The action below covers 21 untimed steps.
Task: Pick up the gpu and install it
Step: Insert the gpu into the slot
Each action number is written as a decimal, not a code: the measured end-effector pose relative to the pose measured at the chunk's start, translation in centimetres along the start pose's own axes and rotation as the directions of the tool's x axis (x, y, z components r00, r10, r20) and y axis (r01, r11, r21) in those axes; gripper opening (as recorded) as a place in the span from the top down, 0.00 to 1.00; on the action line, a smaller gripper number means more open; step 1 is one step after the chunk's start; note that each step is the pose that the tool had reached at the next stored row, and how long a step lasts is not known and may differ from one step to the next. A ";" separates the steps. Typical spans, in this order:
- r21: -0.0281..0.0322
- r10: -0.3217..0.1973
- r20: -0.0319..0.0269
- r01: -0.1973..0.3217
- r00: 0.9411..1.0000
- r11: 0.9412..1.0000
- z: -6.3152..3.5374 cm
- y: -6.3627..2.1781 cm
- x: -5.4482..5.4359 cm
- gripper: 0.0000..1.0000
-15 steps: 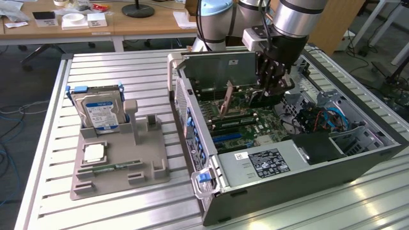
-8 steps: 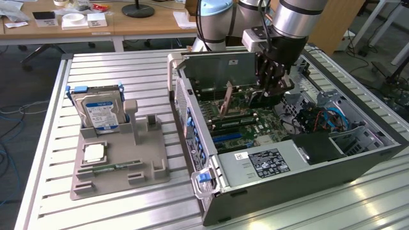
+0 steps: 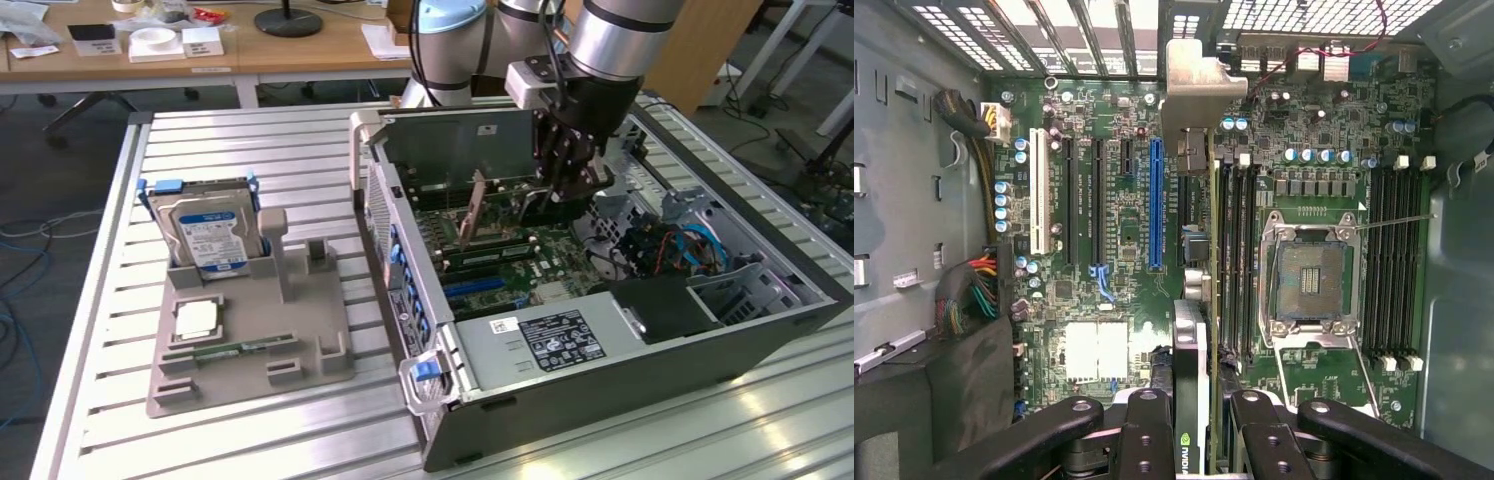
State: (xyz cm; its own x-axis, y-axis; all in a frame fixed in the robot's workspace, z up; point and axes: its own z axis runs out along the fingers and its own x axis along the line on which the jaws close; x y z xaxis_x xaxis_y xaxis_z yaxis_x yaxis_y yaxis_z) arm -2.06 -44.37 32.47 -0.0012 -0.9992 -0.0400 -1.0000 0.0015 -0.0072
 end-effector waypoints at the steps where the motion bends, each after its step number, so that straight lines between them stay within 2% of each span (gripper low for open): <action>1: 0.000 0.000 0.000 0.000 1.000 1.000 0.00 0.00 0.0 0.73; 10: 0.000 0.000 0.000 0.000 1.000 1.000 0.00 0.02 0.0 0.73; 17: 0.000 0.000 0.000 0.000 1.000 1.000 0.08 0.70 0.0 0.73; 21: 0.000 0.000 0.000 0.000 1.000 1.000 0.55 0.72 0.0 0.73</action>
State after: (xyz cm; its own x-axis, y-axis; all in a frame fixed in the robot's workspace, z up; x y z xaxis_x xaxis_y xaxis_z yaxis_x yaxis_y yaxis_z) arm -2.77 -44.37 31.91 -0.0008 -0.9992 -0.0401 -1.0000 0.0011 -0.0072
